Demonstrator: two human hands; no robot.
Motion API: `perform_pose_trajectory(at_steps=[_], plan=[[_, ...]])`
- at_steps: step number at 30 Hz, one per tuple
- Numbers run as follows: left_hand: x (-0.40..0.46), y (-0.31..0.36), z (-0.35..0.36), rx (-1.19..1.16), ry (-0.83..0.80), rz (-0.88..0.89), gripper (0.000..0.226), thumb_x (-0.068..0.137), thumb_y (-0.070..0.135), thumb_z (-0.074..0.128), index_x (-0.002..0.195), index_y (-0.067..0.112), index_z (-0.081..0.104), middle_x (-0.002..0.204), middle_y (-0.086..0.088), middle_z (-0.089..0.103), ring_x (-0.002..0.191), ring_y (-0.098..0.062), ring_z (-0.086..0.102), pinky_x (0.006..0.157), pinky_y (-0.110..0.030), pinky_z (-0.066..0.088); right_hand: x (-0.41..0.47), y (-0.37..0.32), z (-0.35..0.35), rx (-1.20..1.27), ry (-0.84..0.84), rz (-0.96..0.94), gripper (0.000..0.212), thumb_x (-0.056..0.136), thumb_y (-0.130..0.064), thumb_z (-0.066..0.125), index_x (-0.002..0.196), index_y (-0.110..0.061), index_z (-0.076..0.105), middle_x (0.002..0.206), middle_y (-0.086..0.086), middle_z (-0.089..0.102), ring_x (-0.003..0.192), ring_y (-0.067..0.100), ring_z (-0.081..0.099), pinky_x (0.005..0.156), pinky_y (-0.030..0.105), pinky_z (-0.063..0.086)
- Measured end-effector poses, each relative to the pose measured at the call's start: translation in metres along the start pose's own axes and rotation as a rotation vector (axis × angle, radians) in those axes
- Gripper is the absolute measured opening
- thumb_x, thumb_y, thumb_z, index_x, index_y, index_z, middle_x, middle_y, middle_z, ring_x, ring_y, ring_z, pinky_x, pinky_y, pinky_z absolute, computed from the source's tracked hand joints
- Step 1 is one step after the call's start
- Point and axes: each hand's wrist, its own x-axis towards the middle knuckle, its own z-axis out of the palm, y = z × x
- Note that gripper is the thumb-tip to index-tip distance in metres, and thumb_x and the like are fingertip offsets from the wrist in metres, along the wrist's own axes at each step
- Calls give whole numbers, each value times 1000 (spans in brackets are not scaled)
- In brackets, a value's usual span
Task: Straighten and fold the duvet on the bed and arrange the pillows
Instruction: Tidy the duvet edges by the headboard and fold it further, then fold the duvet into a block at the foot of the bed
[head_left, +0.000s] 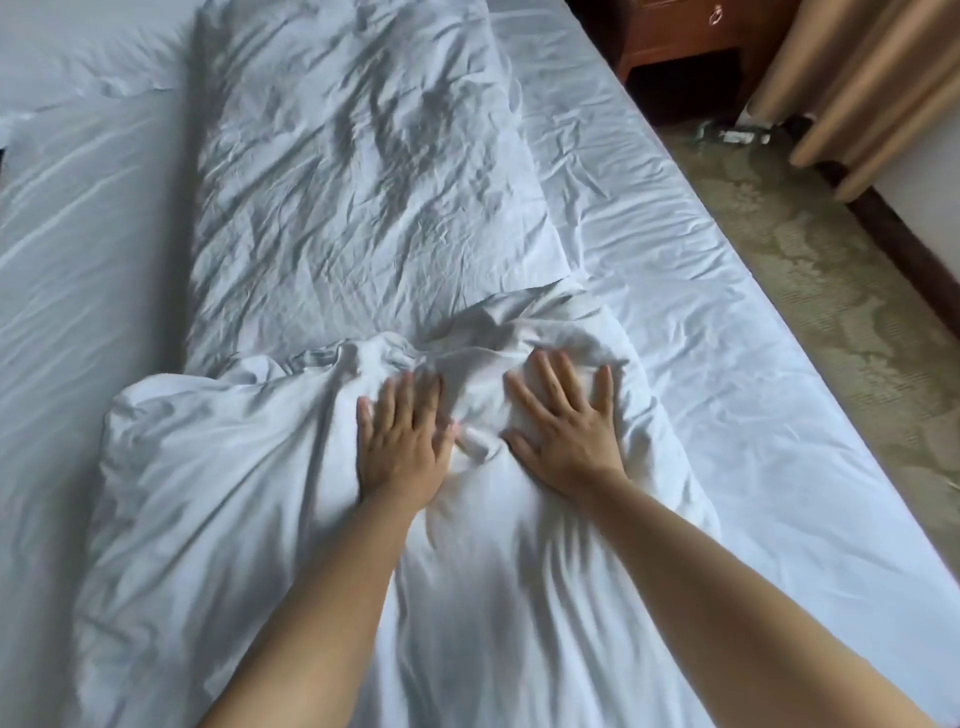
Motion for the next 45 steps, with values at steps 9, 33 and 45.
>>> perform_pose_trajectory(at_steps=[9,33,45], plan=[[37,-6,78,52,257,16,67,87,61,37,148,35,25,156,-16,23,143,-39,19,105,-66,8,47,18,74,31,-250,133,76,85,-75,22,150,-41,2,159,-2,-16,145,20,-20,110,65,-8],[-259,23,-12,-121,-288,27,53,101,45,15,151,39,-2,161,0,-5,147,-21,-9,117,-49,-7,-238,-49,-36,-1,-377,167,65,93,-62,18,151,-37,3,161,4,-1,148,22,-5,114,56,-9],[-288,57,-125,-93,-138,111,51,102,29,26,151,24,15,160,0,8,148,-20,1,118,-48,4,-270,-40,-142,43,-192,70,66,97,-55,31,153,-30,7,160,3,10,148,19,3,118,46,-3]])
